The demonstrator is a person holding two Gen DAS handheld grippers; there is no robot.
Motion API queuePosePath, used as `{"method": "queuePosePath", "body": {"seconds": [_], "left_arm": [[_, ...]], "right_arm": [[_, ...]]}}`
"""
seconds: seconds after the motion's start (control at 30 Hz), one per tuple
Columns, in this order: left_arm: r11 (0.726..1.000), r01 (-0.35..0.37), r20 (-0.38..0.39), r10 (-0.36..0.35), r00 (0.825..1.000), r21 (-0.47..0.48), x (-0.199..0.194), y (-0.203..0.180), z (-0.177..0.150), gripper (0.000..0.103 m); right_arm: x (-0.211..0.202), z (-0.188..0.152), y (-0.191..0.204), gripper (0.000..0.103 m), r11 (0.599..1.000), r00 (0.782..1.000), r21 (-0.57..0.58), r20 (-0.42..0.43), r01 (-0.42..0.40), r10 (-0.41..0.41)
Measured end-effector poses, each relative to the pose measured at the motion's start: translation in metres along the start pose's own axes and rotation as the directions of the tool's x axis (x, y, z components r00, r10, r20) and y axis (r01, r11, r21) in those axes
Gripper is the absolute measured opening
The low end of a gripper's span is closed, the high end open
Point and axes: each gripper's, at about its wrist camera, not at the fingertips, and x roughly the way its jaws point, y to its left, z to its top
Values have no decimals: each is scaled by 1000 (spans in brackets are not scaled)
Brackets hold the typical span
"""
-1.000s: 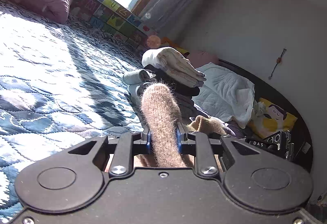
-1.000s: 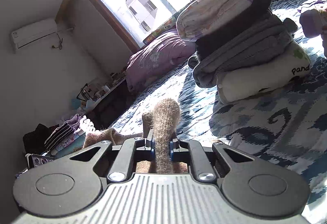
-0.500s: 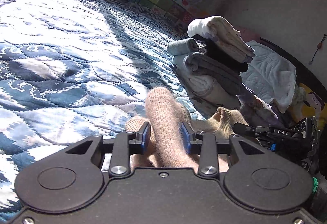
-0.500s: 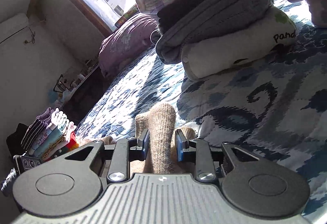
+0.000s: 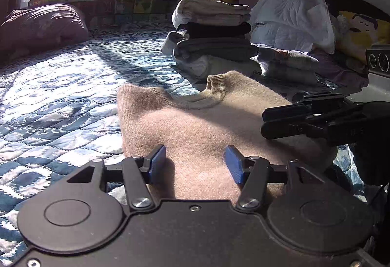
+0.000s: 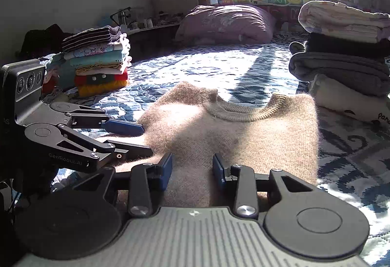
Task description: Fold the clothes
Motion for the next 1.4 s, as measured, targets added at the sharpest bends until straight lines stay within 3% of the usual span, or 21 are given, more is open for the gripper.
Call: {"method": "queuePosePath", "body": {"seconds": [0.1,0.17,0.23,0.37,0.47,0.57,0.6,0.7,0.9,1.0,1.1,1.17,1.2,1.23,1.33,1.4], "left_arm": [[999,15,1,-15,1000,-37,6,8,-1,60],[1000,9,14,-9,1000,-23,2,4,-3,60],[998,48,27,-46,999,-50,-5,12,5,54],[993,43,158,-25,987,-111,-14,35,37,52],[994,34,156,-18,988,-101,7,43,47,52],[991,55,102,-43,994,-121,30,49,39,51],[992,55,87,-44,995,-117,35,49,37,51],[984,71,57,-62,996,-164,43,57,31,52],[977,80,31,-75,997,-195,52,61,29,55],[976,81,35,-76,997,-201,50,61,29,55],[974,32,110,-7,994,-226,28,54,28,55],[942,6,138,43,990,-336,8,59,22,63],[920,18,136,38,990,-390,1,64,19,64],[899,26,133,35,991,-436,-6,68,16,64],[856,20,112,44,993,-516,-25,71,10,68],[805,25,84,32,996,-592,-31,71,1,72]], "right_arm": [[3,-3,16,37,997,998,-41,-15,60,-61],[-11,-1,15,37,1000,1000,2,-4,30,-30],[-23,-1,14,37,999,999,-31,20,37,-37],[-25,16,-12,39,993,989,-21,85,120,-118],[-11,27,-32,43,985,984,-46,77,166,-162],[7,27,-61,43,986,985,10,43,164,-165],[15,22,-78,43,987,992,102,21,122,-124],[20,12,-101,43,972,998,231,24,43,-50],[26,9,-99,42,970,999,240,13,41,-45],[20,9,-99,42,966,998,255,32,36,-46],[-5,7,-97,43,942,991,330,96,56,-93],[-18,-2,-102,56,900,990,433,100,48,-101],[-24,-7,-106,70,872,990,488,96,43,-102],[-31,-13,-109,74,840,990,542,92,37,-103],[-44,-29,-113,74,760,992,650,91,8,-88],[-49,-41,-112,74,709,994,705,92,-28,-52]]}}
